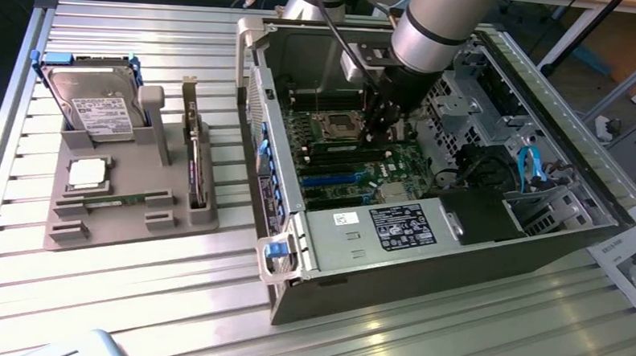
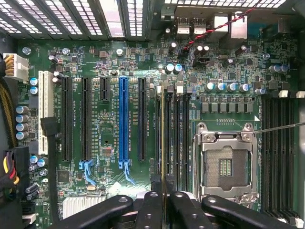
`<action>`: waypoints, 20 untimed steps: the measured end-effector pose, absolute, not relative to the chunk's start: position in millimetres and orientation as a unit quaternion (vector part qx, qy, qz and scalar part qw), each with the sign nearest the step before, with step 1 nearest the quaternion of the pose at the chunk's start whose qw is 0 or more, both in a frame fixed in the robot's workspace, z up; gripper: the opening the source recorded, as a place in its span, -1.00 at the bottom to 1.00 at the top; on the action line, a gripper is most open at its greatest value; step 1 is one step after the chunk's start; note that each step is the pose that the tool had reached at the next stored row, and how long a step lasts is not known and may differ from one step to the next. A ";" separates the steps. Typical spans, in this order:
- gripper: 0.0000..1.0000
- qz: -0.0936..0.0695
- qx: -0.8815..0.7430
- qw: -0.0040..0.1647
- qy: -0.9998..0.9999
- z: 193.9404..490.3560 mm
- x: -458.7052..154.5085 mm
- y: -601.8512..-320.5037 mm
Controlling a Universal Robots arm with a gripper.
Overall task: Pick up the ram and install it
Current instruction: 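Insert the ram into the slot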
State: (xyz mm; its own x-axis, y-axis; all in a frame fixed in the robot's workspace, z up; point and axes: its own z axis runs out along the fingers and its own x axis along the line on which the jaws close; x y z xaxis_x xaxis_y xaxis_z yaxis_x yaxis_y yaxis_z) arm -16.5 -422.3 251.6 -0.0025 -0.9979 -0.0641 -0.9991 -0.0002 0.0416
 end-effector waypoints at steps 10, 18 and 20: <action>-0.76 0.037 -0.706 0.008 0.707 246.5 -12.6 -422.3; -0.76 0.037 -0.705 0.008 0.708 242.6 -12.7 -422.4; -0.76 0.037 -0.703 0.008 0.710 242.3 -12.6 -422.4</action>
State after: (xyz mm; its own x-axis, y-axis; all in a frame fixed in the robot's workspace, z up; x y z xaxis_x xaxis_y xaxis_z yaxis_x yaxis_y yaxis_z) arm -12.6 -422.4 242.3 -0.0105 -0.9979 -0.0640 -0.9991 0.0078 0.0416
